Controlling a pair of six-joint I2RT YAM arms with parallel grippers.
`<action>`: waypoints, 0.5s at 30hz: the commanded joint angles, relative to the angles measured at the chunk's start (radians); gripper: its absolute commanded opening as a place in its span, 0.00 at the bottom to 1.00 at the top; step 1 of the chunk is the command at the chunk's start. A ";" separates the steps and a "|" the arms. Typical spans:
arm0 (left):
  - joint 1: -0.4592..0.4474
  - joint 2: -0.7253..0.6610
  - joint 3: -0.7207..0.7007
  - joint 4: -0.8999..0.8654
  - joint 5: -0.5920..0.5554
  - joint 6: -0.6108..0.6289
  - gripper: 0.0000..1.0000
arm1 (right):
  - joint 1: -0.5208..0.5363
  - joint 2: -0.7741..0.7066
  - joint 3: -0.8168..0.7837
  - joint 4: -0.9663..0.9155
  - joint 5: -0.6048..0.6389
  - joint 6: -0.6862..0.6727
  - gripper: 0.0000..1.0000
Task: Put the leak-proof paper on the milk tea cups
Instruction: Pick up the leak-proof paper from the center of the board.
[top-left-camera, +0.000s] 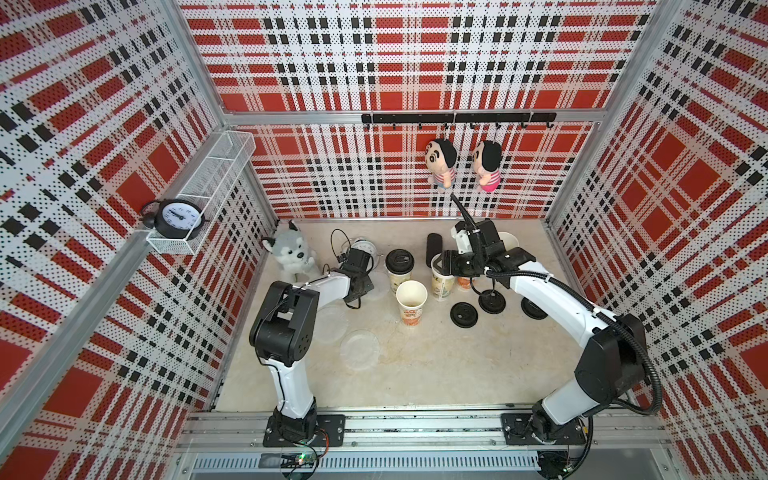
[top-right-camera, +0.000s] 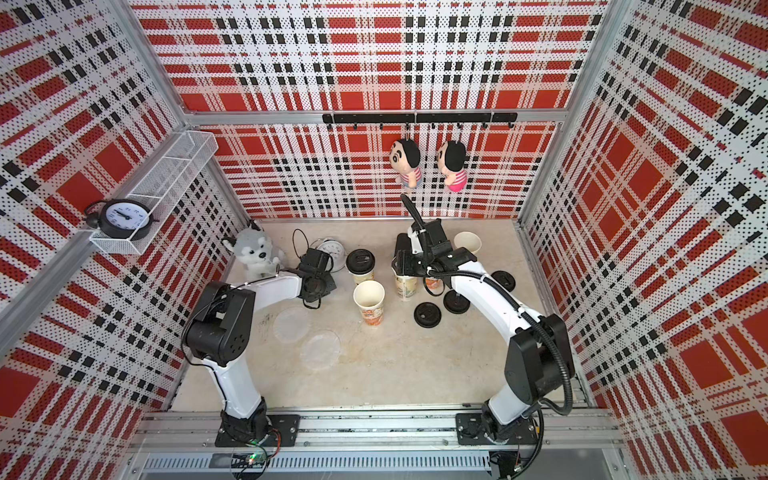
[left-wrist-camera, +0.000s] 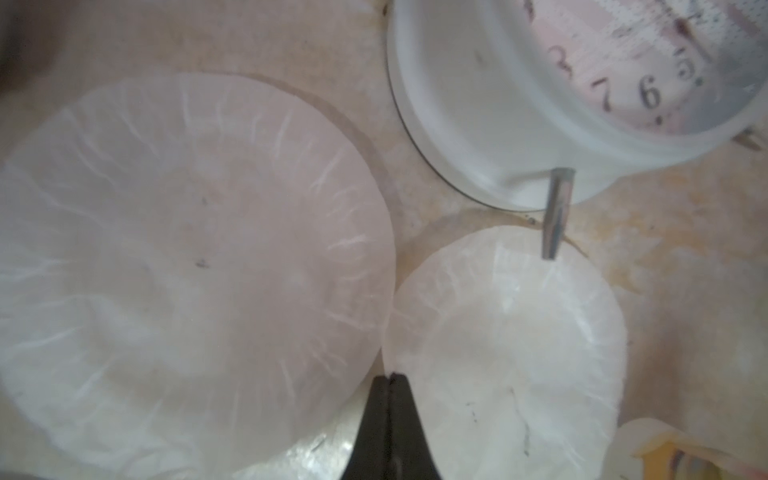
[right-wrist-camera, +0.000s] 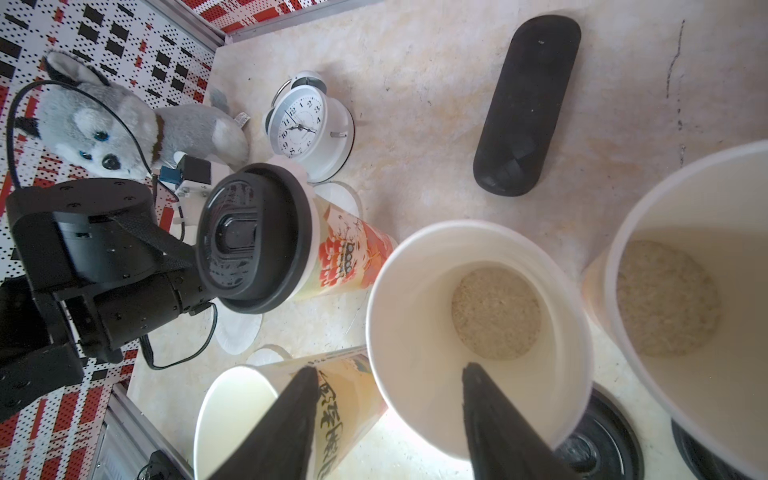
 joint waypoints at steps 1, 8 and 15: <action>0.000 -0.062 0.021 -0.005 -0.012 0.027 0.00 | -0.007 -0.030 0.026 -0.006 0.001 -0.005 0.59; 0.000 -0.163 0.035 -0.015 -0.036 0.040 0.00 | -0.007 -0.045 0.025 0.000 0.001 -0.001 0.59; 0.001 -0.279 0.098 -0.126 -0.078 0.050 0.00 | -0.007 -0.055 0.011 0.023 -0.004 0.009 0.59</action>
